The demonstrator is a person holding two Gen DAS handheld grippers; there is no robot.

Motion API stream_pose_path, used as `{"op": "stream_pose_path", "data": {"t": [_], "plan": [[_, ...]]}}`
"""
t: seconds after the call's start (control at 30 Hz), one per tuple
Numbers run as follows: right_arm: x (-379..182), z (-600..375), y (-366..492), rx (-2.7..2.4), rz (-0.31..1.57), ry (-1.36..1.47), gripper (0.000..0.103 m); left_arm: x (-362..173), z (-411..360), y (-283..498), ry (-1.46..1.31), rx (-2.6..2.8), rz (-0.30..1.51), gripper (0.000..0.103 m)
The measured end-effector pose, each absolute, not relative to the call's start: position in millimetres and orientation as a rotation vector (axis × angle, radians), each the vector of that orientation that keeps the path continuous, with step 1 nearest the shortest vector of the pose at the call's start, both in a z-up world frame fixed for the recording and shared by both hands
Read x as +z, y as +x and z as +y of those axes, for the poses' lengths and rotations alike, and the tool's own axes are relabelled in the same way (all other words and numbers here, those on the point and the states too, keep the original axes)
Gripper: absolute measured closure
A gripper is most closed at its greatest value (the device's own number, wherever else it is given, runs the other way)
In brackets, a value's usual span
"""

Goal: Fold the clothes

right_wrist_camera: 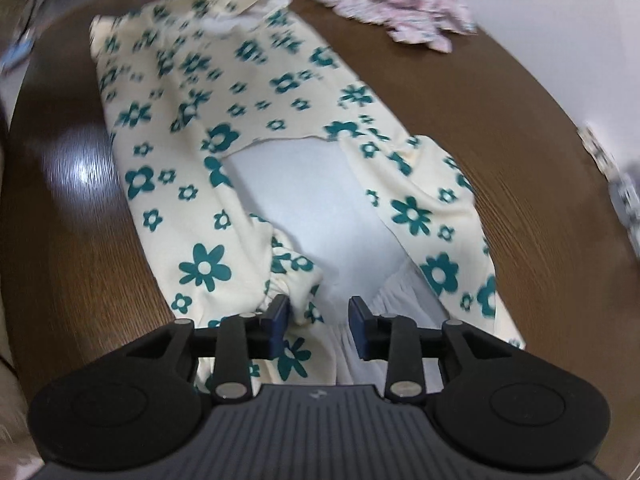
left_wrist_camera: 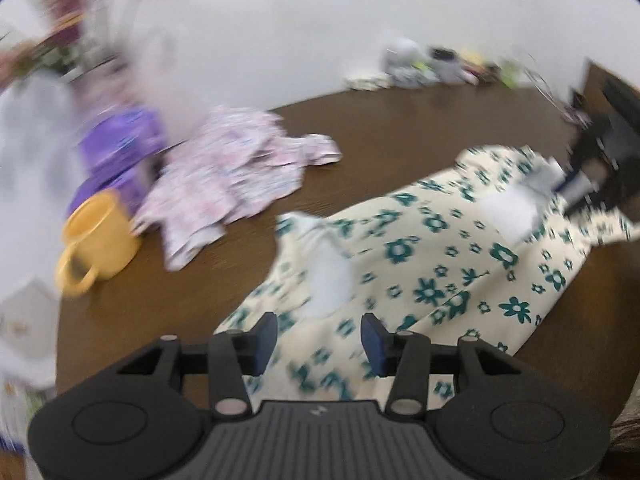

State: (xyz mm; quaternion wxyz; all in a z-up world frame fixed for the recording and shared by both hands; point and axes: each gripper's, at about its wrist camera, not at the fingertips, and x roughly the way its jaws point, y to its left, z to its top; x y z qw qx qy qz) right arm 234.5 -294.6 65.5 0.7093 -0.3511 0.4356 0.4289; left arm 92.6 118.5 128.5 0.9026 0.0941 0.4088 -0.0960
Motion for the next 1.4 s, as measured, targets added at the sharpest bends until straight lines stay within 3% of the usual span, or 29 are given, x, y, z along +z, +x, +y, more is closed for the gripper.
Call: {"op": "stream_pose_path", "data": {"t": [0.33, 0.37, 0.43, 0.7, 0.9, 1.03, 1.2, 1.4], "plan": [[61, -305, 220, 0.885, 0.92, -0.666, 0.068, 87, 133, 53, 0.04, -0.288, 0.927, 0.061], [61, -306, 218, 0.875, 0.917, -0.659, 0.067, 83, 133, 53, 0.039, -0.294, 0.936, 0.064], [63, -307, 215, 0.854, 0.909, -0.642, 0.067, 76, 133, 56, 0.03, -0.294, 0.956, 0.09], [64, -319, 192, 0.752, 0.878, -0.579, 0.064, 62, 159, 58, -0.138, -0.299, 0.943, 0.095], [57, -328, 183, 0.691, 0.863, -0.538, 0.064, 51, 176, 56, -0.272, -0.288, 0.926, 0.086], [67, -342, 178, 0.651, 0.822, -0.447, 0.063, 70, 166, 40, -0.2, -0.199, 0.804, 0.058], [89, -379, 155, 0.558, 0.744, -0.245, 0.047, 91, 135, 33, -0.091, -0.167, 0.685, 0.047], [80, -411, 129, 0.472, 0.741, -0.111, 0.037, 88, 66, 66, -0.048, -0.348, 0.694, 0.043]]}}
